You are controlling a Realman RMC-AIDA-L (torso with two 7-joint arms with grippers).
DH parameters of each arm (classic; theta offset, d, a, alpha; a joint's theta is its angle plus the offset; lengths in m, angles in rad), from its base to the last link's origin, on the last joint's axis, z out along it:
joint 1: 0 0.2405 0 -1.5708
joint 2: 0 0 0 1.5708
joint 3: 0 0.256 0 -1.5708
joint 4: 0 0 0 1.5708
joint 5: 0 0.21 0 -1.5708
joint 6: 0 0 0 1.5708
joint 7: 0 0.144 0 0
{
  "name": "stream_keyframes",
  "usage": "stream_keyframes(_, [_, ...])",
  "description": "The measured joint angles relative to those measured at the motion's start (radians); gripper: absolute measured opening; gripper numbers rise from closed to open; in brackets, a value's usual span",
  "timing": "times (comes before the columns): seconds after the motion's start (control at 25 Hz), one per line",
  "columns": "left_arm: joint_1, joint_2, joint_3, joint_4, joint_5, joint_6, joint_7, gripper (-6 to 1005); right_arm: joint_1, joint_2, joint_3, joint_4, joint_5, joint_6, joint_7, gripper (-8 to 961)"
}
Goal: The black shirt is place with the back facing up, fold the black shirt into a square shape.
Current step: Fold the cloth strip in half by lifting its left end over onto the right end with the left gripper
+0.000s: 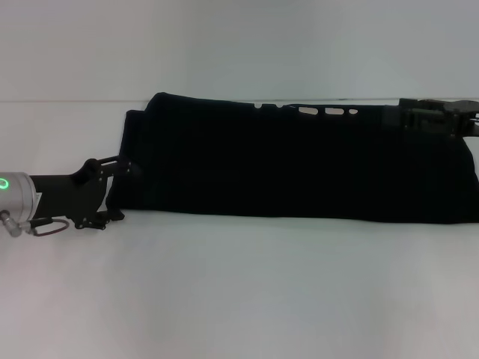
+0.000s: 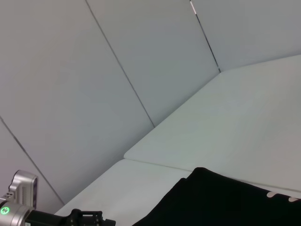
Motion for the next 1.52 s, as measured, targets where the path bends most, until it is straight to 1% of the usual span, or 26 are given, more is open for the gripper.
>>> stream_keyframes(0.72, [0.012, -0.008, 0.003, -0.002, 0.000, -0.026, 0.012, 937, -0.004, 0.003, 0.002, 0.000, 0.000, 0.001, 0.006, 729])
stream_keyframes(1.08, [0.012, -0.009, 0.003, -0.002, -0.007, -0.043, 0.016, 937, -0.002, 0.003, 0.002, 0.000, 0.000, 0.001, 0.007, 729])
stream_keyframes(1.52, [0.003, -0.009, 0.005, -0.002, -0.008, -0.069, 0.021, 936, -0.006, 0.003, 0.029, 0.000, 0.001, -0.004, 0.007, 730])
